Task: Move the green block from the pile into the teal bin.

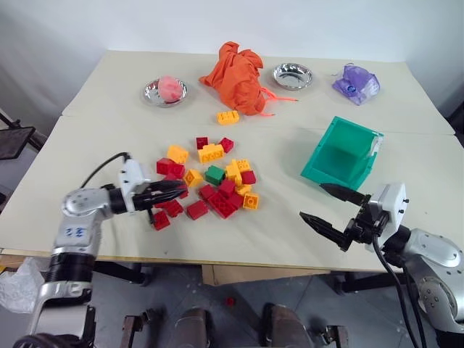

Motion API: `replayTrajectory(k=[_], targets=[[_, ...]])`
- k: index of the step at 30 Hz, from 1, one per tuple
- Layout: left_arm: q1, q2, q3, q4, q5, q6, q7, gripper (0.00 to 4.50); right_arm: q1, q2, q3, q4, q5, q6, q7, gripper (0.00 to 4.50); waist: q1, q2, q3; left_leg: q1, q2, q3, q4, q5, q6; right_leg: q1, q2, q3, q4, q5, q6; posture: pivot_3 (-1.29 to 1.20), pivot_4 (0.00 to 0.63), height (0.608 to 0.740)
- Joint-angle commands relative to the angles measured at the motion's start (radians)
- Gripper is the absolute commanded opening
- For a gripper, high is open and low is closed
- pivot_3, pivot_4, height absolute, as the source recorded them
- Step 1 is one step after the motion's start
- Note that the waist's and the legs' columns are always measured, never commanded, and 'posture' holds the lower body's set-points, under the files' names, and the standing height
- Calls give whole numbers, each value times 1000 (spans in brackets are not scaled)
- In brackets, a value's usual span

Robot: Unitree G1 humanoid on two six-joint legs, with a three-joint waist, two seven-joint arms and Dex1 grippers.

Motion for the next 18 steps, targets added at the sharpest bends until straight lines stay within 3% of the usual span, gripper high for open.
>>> replayTrajectory(k=[1,5,10,15,18], targets=[[72,39,94,-99,-67,45,40,1846,-62,-14,23,-19,15,55,-21,4500,-5,0,0,0,0,0,0,0,0,0,0,0,0,0,0,0,150,740],[147,55,143,-221,-126,124,73,2972,-168,-22,118,-21,-21,145,-44,4500,-6,0,0,0,0,-1,0,-1,0,0,0,0,0,0,0,0,150,740],[214,59,133,-345,-176,196,68,4476,-449,47,325,42,-110,330,-138,4500,-14,0,0,0,1,0,1,-1,-1,-1,0,0,2,0,-1,0,150,740],[256,58,129,-373,-190,209,56,4476,-797,234,578,296,-270,503,-217,4500,-36,0,0,0,1,1,1,-1,-1,-4,0,1,4,-1,-2,0,150,740],[284,62,145,-359,-185,190,53,4476,-924,343,642,455,-335,512,-235,4500,-41,0,0,-1,2,2,0,-1,-1,-6,0,0,5,-1,-2,0,150,740]])
